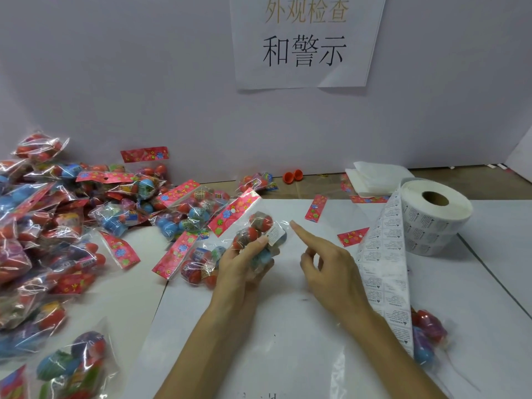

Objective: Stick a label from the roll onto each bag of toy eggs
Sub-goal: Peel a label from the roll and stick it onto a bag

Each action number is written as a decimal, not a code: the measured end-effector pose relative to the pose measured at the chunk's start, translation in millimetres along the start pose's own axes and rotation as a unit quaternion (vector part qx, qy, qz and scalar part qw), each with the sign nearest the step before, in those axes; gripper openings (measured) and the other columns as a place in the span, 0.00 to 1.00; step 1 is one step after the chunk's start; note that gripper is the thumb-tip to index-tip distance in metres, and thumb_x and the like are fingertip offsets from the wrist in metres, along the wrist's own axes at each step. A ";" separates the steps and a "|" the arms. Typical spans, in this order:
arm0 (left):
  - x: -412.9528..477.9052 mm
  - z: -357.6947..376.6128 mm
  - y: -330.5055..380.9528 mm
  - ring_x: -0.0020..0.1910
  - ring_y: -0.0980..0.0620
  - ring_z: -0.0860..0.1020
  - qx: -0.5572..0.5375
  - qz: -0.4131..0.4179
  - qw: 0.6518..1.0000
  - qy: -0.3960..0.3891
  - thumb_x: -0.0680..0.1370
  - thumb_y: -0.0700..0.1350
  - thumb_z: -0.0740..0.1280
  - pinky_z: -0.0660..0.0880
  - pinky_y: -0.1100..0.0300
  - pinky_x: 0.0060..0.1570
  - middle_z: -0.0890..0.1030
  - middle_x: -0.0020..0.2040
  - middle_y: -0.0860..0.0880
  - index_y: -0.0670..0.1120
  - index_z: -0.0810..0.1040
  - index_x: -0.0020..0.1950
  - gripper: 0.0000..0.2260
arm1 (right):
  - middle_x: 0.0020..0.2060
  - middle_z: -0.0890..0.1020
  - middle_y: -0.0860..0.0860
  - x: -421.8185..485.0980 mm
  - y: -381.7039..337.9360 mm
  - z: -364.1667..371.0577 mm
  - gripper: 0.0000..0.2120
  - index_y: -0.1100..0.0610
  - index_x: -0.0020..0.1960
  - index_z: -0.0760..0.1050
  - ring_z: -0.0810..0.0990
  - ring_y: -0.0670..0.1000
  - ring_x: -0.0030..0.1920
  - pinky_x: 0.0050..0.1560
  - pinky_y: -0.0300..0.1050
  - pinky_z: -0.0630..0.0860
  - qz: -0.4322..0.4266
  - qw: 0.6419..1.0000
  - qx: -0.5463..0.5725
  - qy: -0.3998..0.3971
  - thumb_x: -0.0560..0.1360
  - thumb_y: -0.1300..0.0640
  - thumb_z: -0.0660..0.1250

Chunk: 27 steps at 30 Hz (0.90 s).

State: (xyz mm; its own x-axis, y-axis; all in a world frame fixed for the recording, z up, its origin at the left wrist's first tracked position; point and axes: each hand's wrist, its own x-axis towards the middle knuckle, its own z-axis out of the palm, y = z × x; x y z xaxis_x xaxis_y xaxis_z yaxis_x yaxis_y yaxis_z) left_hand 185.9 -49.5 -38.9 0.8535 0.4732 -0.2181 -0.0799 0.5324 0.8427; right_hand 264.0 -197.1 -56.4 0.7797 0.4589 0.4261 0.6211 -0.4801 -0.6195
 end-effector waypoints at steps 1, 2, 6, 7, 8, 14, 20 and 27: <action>0.4 -0.7 0.5 0.43 0.55 0.86 -0.001 0.005 1.000 -0.002 0.66 0.47 0.75 0.80 0.65 0.39 0.88 0.48 0.47 0.44 0.84 0.56 0.19 | 0.33 0.74 0.44 0.4 3.1 -1.1 0.31 0.35 0.75 0.65 0.71 0.47 0.31 0.31 0.43 0.72 0.026 1.000 0.015 0.002 0.79 0.62 0.65; 0.8 -0.9 1.0 0.43 0.55 0.86 0.002 0.016 1.000 -0.003 0.66 0.48 0.75 0.81 0.65 0.39 0.88 0.48 0.47 0.44 0.83 0.56 0.20 | 0.32 0.75 0.44 1.4 5.9 -1.8 0.29 0.38 0.75 0.68 0.71 0.47 0.29 0.30 0.41 0.71 0.052 0.998 0.043 0.013 0.80 0.62 0.65; 1.3 -0.7 -3.4 0.46 0.51 0.86 0.036 0.039 0.998 -0.013 0.68 0.43 0.75 0.81 0.61 0.43 0.88 0.51 0.43 0.41 0.82 0.59 0.19 | 0.35 0.80 0.48 8.8 1.1 -8.3 0.14 0.44 0.65 0.77 0.75 0.43 0.31 0.33 0.38 0.73 0.149 0.943 0.296 0.003 0.80 0.53 0.68; 0.9 0.0 -5.6 0.47 0.48 0.85 0.055 0.046 0.997 -0.016 0.69 0.41 0.77 0.80 0.58 0.45 0.87 0.52 0.40 0.39 0.81 0.60 0.20 | 0.36 0.81 0.48 9.6 -2.2 -9.6 0.13 0.45 0.62 0.79 0.78 0.45 0.33 0.32 0.40 0.74 0.165 0.921 0.353 -0.021 0.77 0.49 0.69; 0.8 0.4 -7.8 0.48 0.46 0.84 0.076 0.056 0.995 -0.018 0.68 0.40 0.79 0.80 0.55 0.48 0.86 0.53 0.38 0.38 0.80 0.60 0.22 | 0.37 0.82 0.47 10.0 -5.7 -9.7 0.14 0.47 0.60 0.80 0.79 0.47 0.34 0.32 0.41 0.74 0.175 0.906 0.382 -0.041 0.75 0.46 0.69; 0.9 1.3 -18.8 0.52 0.43 0.84 0.144 0.079 0.985 -0.059 0.64 0.48 0.82 0.81 0.52 0.52 0.85 0.53 0.41 0.45 0.79 0.60 0.27 | 0.34 0.84 0.49 7.2 -7.2 -5.8 0.04 0.53 0.45 0.83 0.81 0.49 0.31 0.32 0.43 0.78 0.156 0.924 0.350 -0.015 0.74 0.55 0.77; 4.6 -2.9 -19.6 0.53 0.44 0.86 0.174 0.077 0.980 -0.063 0.64 0.43 0.82 0.82 0.52 0.54 0.86 0.53 0.45 0.46 0.78 0.61 0.28 | 0.35 0.84 0.55 5.9 -10.9 -9.1 0.09 0.58 0.40 0.83 0.82 0.52 0.33 0.35 0.46 0.81 0.170 0.902 0.395 -0.030 0.69 0.51 0.78; 4.6 -4.2 -14.0 0.54 0.40 0.85 0.156 0.046 0.983 -0.084 0.63 0.37 0.80 0.81 0.44 0.58 0.85 0.56 0.39 0.43 0.77 0.63 0.29 | 0.37 0.84 0.58 7.4 -11.2 -17.0 0.14 0.63 0.42 0.84 0.83 0.52 0.36 0.36 0.44 0.80 0.191 0.870 0.450 -0.063 0.69 0.51 0.74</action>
State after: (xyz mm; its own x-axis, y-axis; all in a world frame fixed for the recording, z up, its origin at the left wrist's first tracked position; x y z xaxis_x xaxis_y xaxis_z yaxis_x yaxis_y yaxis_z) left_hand 188.7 -51.8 -53.7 0.9252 0.3729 -0.0705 -0.0226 0.2396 0.9706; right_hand 264.2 -201.1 -35.0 0.8653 0.5000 0.0349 -0.0395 0.1376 -0.9897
